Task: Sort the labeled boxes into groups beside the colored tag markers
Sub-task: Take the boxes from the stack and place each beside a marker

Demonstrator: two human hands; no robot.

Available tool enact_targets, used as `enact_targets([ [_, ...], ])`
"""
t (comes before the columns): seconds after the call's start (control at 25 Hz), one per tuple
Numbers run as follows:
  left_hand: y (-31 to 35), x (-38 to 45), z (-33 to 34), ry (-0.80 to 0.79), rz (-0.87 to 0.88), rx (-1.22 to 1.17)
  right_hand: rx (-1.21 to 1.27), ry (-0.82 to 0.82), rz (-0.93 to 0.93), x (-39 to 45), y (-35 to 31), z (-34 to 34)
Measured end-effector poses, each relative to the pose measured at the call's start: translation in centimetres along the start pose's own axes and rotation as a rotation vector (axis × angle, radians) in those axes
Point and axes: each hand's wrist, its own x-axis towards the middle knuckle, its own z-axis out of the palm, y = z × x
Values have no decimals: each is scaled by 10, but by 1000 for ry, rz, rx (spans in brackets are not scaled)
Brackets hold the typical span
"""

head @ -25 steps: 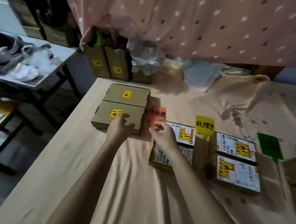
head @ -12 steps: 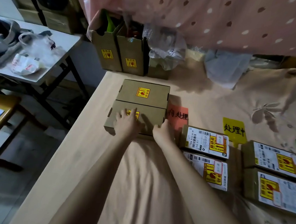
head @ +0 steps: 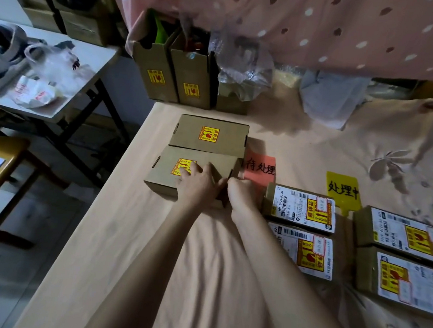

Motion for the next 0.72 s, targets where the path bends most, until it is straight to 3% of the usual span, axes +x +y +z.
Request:
enact_targets([
  [0.16, 7, -16, -26, 90, 117, -5, 34, 20, 19, -14, -14, -5],
  [0.32, 9, -30, -42, 199, 163, 169, -66, -12, -11, -30, -23, -10],
  [0.4, 7, -38, -43, 276, 164, 283, -27, 40, -5, -35, -18, -10],
  [0.48, 6, -47, -49, 309, 165, 376, 53, -14, -20, -7, 6, -3],
  [0.56, 6, -53, -59, 303, 136, 287, 119, -81, -33, 1, 15, -1],
  [0.72, -19, -78, -93, 423, -17, -191, 203, -167, -172, -56, -25, -29],
])
